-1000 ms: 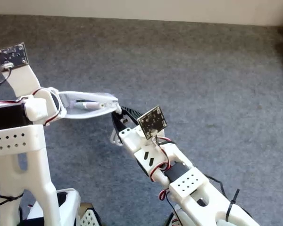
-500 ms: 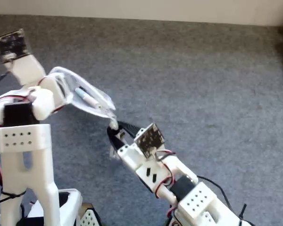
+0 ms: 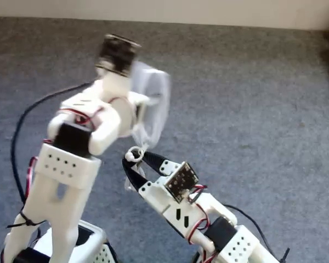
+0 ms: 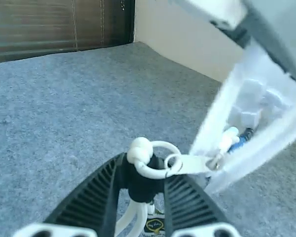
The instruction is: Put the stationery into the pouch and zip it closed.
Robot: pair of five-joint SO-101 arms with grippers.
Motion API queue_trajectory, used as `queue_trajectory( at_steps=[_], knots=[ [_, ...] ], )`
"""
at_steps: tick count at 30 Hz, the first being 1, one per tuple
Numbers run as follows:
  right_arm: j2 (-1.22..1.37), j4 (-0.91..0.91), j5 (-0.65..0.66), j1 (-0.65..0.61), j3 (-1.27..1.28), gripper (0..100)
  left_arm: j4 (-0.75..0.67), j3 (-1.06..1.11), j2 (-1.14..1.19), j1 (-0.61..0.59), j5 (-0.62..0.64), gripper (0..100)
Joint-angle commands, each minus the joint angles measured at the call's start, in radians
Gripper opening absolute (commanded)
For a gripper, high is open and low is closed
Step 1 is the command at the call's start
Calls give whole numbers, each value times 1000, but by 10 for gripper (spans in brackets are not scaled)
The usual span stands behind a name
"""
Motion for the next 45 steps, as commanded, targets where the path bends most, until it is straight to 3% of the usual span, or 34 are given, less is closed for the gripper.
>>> queue_trajectory(
  at_steps=[1, 8, 13, 18, 28, 32, 37, 45],
  knots=[
    [-33, 2, 15, -12, -13, 5, -31, -33, -12, 85, -89, 232],
    [-33, 1, 15, -10, -13, 5, -26, -54, -18, 150, -161, 232],
    [-33, -1, 17, -7, -13, 5, -15, -105, -21, 124, -164, 232],
    [-33, -1, 17, -4, -15, 5, 81, -171, -21, 67, -167, 231],
    [-35, -5, 6, 217, -24, 5, 226, -193, -21, -73, -169, 228],
    [-35, -5, -26, 272, -67, 5, 249, -183, -48, -77, -169, 227],
    [-35, -5, -143, 395, -111, 5, 235, -59, -177, -76, -169, 229],
    [-35, -5, -143, 401, -116, 5, 20, 266, -323, -73, -216, 230]
  ],
)
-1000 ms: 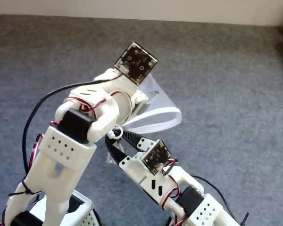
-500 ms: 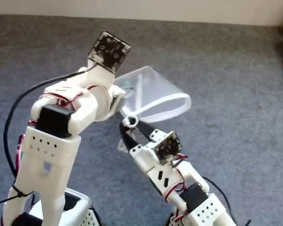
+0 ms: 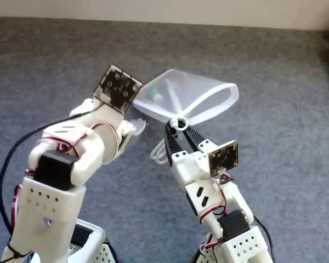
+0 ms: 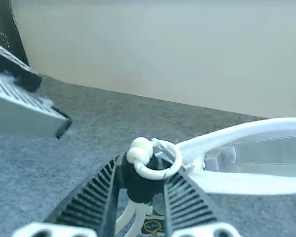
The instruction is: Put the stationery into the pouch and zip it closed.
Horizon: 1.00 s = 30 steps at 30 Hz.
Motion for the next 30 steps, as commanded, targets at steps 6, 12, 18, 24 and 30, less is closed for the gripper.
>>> queue_trajectory(
  at_steps=[6, 12, 18, 24, 30],
  knots=[
    [-25, -5, -12, 18, -74, 5, -269, 245, -70, 51, -11, 231],
    [-25, 38, -15, 18, -110, 5, -370, 318, -67, 61, -11, 232],
    [-22, 197, -11, -25, -219, 5, -423, 369, -65, 102, -11, 232],
    [-16, 309, -8, -68, -302, 5, -423, 386, -68, 154, -48, 232],
    [-16, 414, 61, -116, -361, 5, -436, 387, -65, 156, -49, 232]
  ],
)
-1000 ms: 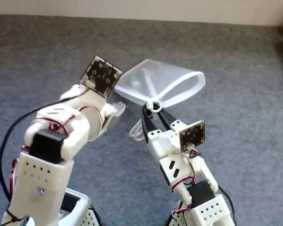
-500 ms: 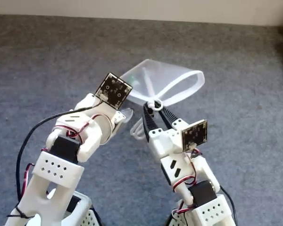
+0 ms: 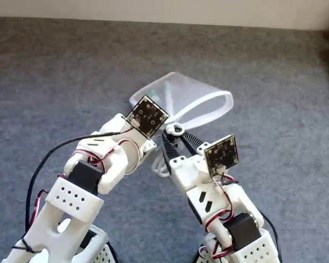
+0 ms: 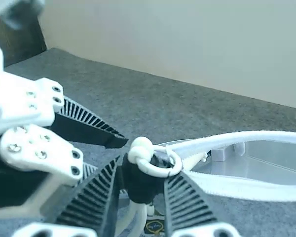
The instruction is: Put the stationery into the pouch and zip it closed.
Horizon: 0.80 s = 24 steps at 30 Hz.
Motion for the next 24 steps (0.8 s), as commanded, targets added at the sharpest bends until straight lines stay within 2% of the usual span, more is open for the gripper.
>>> queue_trajectory(
  at_steps=[1, 5, 12, 17, 24],
  knots=[
    [-18, 39, 32, -45, -104, 5, -38, -8, -25, 21, -9, 232],
    [-18, 96, 35, -50, -143, 5, -55, 5, -28, 21, -12, 232],
    [-25, 150, 37, -50, -179, 5, -184, 84, -31, 35, -12, 232],
    [-25, 154, 37, -50, -179, 5, -196, 94, -31, 88, -12, 229],
    [-25, 157, 37, -50, -177, 5, -230, 97, -31, 104, -9, 228]
  ],
)
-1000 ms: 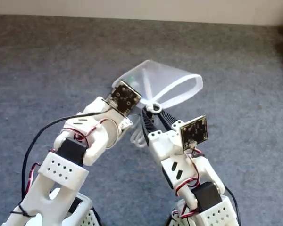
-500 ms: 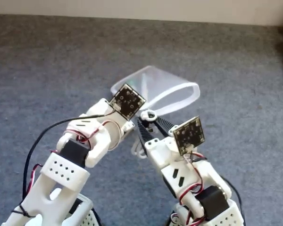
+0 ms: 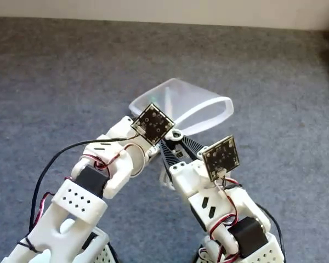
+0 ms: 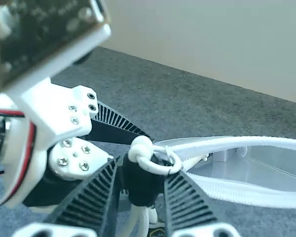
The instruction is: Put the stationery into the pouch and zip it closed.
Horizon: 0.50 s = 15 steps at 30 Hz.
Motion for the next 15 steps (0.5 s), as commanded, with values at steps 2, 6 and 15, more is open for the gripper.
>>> queue_trajectory(
  at_steps=[2, 6, 15],
  knots=[
    [-24, 7, 23, -18, -74, 5, -91, 7, -31, 33, -6, 228],
    [-24, 7, 23, -18, -73, 5, -180, 67, -31, 44, -6, 220],
    [-24, 4, 25, -18, -74, 5, -250, 130, -125, 47, -6, 165]
  ],
)
